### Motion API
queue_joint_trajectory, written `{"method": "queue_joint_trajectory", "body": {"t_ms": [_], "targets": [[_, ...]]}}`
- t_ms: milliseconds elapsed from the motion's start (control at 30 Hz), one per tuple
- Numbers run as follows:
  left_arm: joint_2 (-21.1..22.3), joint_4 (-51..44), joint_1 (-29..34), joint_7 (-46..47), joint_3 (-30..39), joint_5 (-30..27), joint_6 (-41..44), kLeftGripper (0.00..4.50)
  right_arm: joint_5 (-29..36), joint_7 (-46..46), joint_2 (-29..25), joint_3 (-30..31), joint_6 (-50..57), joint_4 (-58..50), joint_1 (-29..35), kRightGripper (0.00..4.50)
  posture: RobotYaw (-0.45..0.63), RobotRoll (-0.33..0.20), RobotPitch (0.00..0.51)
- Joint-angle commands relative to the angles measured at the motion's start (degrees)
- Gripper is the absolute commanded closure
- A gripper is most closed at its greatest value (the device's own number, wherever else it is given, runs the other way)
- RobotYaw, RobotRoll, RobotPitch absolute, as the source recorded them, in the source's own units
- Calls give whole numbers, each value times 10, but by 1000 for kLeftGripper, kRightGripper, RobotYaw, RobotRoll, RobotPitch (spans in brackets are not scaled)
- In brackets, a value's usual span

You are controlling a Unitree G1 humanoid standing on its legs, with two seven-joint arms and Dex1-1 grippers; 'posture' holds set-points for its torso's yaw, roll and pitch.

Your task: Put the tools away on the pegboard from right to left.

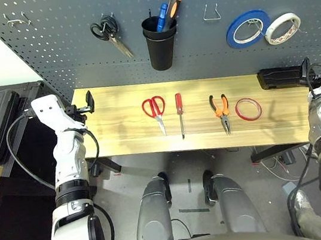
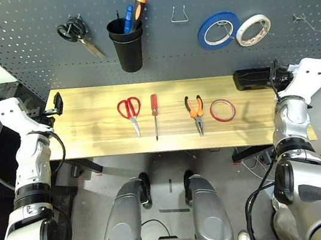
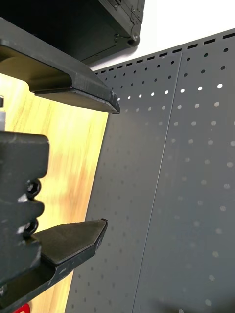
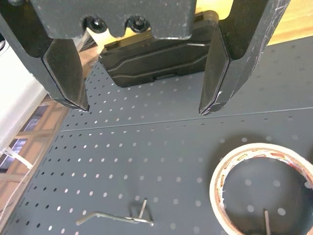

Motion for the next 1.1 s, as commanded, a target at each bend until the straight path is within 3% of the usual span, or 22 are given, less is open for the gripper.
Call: {"method": "queue_joint_trajectory", "body": {"t_ms": [33, 300, 533, 767, 1100], "targets": [[-6, -2, 13, 2, -1, -1, -2, 28, -3, 0, -8, 0, 0, 5, 9, 0, 184, 0, 230], [-18, -19, 18, -8, -12, -1, 6, 28, -15, 12, -29, 13, 36, 1, 6, 0, 169, 0, 247], [-15, -81, 48, -78, -51, -10, 40, 28, -34, 91, -68, 57, 144, -6, -17, 0, 170, 0, 250], [6, -179, 104, -173, -100, -20, 84, 28, -69, 185, -93, 114, 216, -24, -23, 0, 216, 0, 234], [54, -276, 141, -248, -158, -8, 152, 28, -135, 328, -103, 213, 336, -4, -55, 0, 258, 0, 274]]}}
